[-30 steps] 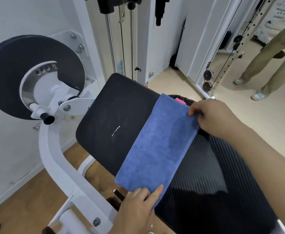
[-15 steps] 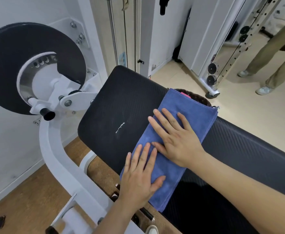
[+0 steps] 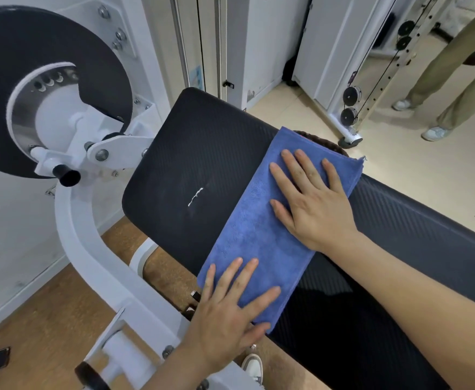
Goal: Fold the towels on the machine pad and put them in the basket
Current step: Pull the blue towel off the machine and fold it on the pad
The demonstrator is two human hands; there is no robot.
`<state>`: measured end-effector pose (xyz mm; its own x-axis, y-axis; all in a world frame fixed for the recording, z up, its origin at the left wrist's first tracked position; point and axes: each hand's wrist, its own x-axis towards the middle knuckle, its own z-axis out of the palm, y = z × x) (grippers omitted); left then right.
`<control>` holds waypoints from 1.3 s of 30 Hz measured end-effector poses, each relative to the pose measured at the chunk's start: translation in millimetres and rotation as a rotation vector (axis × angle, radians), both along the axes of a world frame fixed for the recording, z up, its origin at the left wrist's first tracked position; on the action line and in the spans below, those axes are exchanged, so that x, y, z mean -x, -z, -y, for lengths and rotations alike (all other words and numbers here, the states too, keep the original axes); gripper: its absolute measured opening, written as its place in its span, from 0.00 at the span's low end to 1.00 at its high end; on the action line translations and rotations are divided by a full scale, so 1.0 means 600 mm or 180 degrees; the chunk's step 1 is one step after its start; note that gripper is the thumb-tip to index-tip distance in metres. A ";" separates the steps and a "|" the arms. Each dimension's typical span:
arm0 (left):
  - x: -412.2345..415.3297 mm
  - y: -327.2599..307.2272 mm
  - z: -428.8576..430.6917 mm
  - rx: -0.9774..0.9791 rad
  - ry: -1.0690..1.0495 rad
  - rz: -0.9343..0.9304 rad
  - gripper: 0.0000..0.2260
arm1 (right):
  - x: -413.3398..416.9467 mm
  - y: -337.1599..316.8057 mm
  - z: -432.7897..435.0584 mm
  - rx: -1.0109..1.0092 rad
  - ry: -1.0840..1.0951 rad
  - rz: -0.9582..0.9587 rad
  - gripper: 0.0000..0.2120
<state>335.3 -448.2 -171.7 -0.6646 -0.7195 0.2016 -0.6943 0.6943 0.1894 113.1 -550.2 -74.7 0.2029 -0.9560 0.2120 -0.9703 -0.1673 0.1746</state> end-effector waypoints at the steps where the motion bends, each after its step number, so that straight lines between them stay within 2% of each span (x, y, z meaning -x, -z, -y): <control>1: 0.002 0.008 -0.007 -0.0055 -0.0010 0.0089 0.26 | -0.003 -0.004 -0.005 0.0087 -0.0063 0.0094 0.27; 5: 0.013 0.009 -0.008 -0.0325 -0.0159 0.0225 0.27 | -0.012 0.003 -0.082 0.0378 -0.0520 0.0574 0.25; 8: 0.008 -0.004 -0.006 -0.0302 -0.0091 0.0223 0.27 | -0.026 0.043 -0.174 0.0073 -0.0823 0.0636 0.23; 11: -0.012 -0.015 -0.005 -0.0186 -0.0027 -0.0260 0.23 | -0.023 0.081 -0.212 -0.0297 -0.0703 0.0422 0.24; 14: -0.043 -0.011 0.001 0.0044 -0.0149 -0.0914 0.16 | -0.022 0.091 -0.213 -0.0314 -0.0633 0.0292 0.24; 19: -0.066 0.001 0.042 0.0077 0.0221 -0.0537 0.16 | -0.044 0.079 -0.220 -0.0042 -0.0507 0.0489 0.22; 22: -0.075 0.000 0.053 0.0001 0.0396 -0.0358 0.20 | -0.067 0.072 -0.230 0.0199 -0.0822 0.0664 0.18; 25: -0.074 -0.009 0.059 0.0032 0.0455 -0.0406 0.14 | -0.081 0.093 -0.246 0.0015 -0.0987 0.0593 0.15; 28: -0.072 -0.017 0.064 0.0067 0.0516 -0.0511 0.10 | -0.091 0.106 -0.255 -0.0243 -0.0728 0.0457 0.21; 33: -0.077 -0.011 0.078 -0.0024 0.0518 -0.0689 0.06 | -0.102 0.111 -0.252 -0.0240 -0.0651 0.0334 0.18; 36: -0.073 -0.017 0.084 -0.0117 0.0482 -0.0524 0.06 | -0.107 0.117 -0.252 -0.0257 -0.0558 0.0319 0.18; 39: -0.067 -0.042 0.089 -0.0197 0.0540 -0.0265 0.07 | -0.116 0.111 -0.251 -0.0094 -0.0445 0.0352 0.13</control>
<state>375.2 -501.5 -146.6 -0.7602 -0.6114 0.2198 -0.5484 0.7852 0.2874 182.8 -399.8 -141.3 0.3114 -0.9262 0.2127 -0.9503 -0.3054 0.0613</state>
